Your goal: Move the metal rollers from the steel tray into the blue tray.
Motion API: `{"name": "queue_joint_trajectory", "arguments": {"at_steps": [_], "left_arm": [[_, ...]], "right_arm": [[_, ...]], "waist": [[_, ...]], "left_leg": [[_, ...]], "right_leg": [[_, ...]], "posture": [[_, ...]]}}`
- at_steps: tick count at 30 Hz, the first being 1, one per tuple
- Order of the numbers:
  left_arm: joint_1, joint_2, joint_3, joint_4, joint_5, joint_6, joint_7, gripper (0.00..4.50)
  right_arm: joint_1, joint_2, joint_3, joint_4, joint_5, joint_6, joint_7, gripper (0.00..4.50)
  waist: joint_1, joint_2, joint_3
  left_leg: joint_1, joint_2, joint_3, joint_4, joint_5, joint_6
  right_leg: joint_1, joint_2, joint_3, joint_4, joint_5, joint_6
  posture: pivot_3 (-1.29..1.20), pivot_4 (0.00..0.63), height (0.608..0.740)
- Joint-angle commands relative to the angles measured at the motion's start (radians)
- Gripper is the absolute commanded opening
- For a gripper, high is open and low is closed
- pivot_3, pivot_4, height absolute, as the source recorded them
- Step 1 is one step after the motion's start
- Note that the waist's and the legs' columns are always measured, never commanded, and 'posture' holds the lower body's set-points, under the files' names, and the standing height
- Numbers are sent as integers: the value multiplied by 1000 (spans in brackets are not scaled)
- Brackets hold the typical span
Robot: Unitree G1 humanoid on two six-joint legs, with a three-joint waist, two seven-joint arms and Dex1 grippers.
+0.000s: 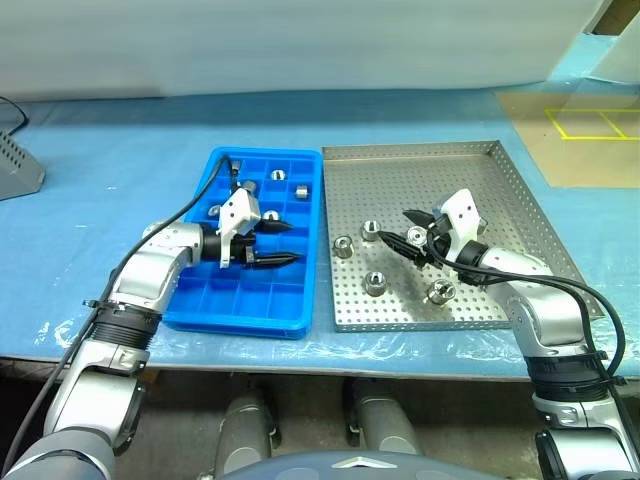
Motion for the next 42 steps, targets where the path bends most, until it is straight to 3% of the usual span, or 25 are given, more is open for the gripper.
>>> {"name": "queue_joint_trajectory", "arguments": {"at_steps": [1, 9, 14, 20, 23, 27, 33, 42], "left_arm": [[-25, -15, 8, 29, 11, -54, 3, 3476], [-210, -111, 7, 141, 11, -62, 12, 3476], [-358, -192, -12, 180, 0, -31, -12, 3476], [-527, -221, -147, 344, 166, -82, -35, 3476], [-598, -219, -219, 423, 224, -131, -146, 3476], [-680, -243, -273, 588, 316, -303, -183, 3476], [-654, -306, -228, 572, 199, -477, -404, 3476], [-594, -327, -328, 621, 255, -607, -430, 3476]], "right_arm": [[-15, -20, -10, -64, 32, 10, 26, 3687], [-4, -127, -65, -144, 131, 70, 138, 3687], [9, -129, -56, -129, 106, 53, 102, 3687], [50, -121, -65, -152, 97, 47, 60, 3687], [72, -124, -90, -160, 96, 43, 36, 3687], [110, -125, -112, -176, 91, 38, 14, 3687], [171, -103, -128, -235, 90, 48, -47, 3687], [302, -109, -231, -349, 149, 68, -61, 3687]], "waist": [[0, 0, 0], [13, 0, 0], [22, -1, 0], [21, -1, 0], [20, -1, 0], [21, -1, 0], [20, -1, 0], [-10, -1, 0]], "left_leg": [[0, 0, 0, 0, 0, 0], [0, 0, 0, 1, 0, 0], [0, 0, 0, 1, 0, 1], [-1, 0, 1, 1, 1, 5], [-1, -1, 1, 1, 1, 5], [-2, -1, 1, 1, 1, 5], [-3, -1, 1, 1, 0, 7], [-3, -1, 1, 2, 0, 8]], "right_leg": [[0, 0, 0, 0, 0, 0], [1, 0, 0, 0, 0, 0], [1, 0, 0, 0, 0, 0], [0, 0, 0, 0, 0, 0], [-1, 0, 0, -1, 0, 0], [-1, 0, 0, -2, 0, 0], [-1, 0, 0, -4, 0, 0], [0, 0, 0, -4, 0, 1]], "posture": [[-383, 150, 740], [-396, 150, 740], [-422, 150, 740], [-456, 150, 740], [-482, 150, 740], [-511, 150, 740], [-565, 150, 740], [-637, 150, 740]]}}
